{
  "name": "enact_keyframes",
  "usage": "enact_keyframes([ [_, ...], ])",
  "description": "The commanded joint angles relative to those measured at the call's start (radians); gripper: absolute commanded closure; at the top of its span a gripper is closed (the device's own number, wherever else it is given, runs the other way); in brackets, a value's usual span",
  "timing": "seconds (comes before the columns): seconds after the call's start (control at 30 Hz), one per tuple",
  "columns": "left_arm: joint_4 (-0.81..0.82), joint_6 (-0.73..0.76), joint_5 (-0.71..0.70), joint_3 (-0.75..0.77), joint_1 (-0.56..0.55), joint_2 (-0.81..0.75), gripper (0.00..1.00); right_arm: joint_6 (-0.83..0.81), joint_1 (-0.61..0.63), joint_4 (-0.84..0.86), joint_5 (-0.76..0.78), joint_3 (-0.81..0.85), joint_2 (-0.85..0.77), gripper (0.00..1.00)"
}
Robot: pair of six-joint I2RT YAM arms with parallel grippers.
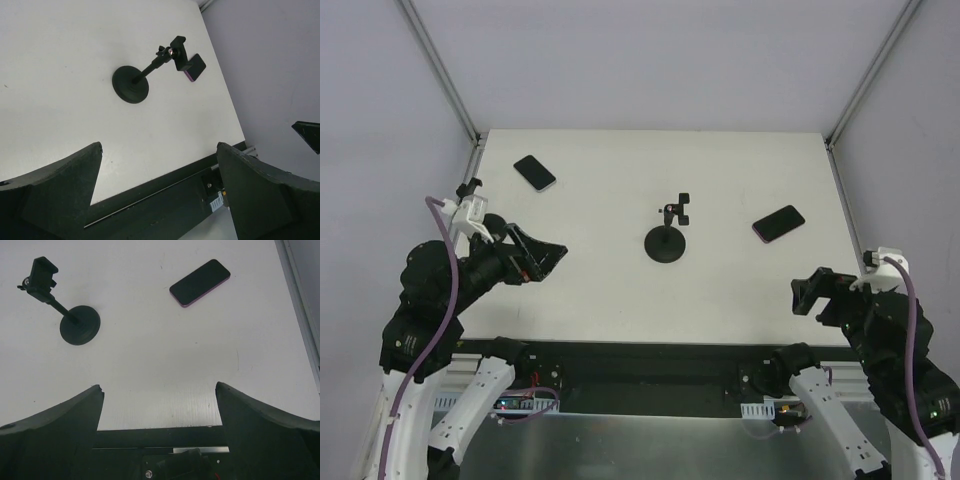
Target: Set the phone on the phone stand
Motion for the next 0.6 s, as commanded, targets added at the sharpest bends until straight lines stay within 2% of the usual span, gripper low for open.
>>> enact_keyframes([
  [0.0,0.016,0.0,0.051,0.012,-0.001,0.068,0.07,0.01,-0.003,0.008,-0.021,-0.034,0.095,0.04],
  [0.13,0.015,0.012,0.178,-0.02,-0.001,0.112,0.09,0.047,-0.003,0.11,-0.209,-0.118,0.156,0.04],
  [0.27,0.018,0.049,0.211,-0.095,-0.001,0.109,0.03,0.113,-0.001,0.208,-0.233,-0.189,0.233,0.04],
  [0.43,0.031,0.045,0.268,-0.145,-0.001,0.116,0.01,0.242,-0.009,0.21,0.03,-0.19,0.407,0.04],
  [0.53,0.038,0.029,0.301,-0.175,-0.001,0.103,0.01,0.305,-0.078,0.222,0.06,-0.172,0.522,0.04],
  [0.57,0.041,0.028,0.3,-0.187,0.0,0.083,0.01,0.312,-0.146,0.234,0.039,-0.169,0.553,0.04],
])
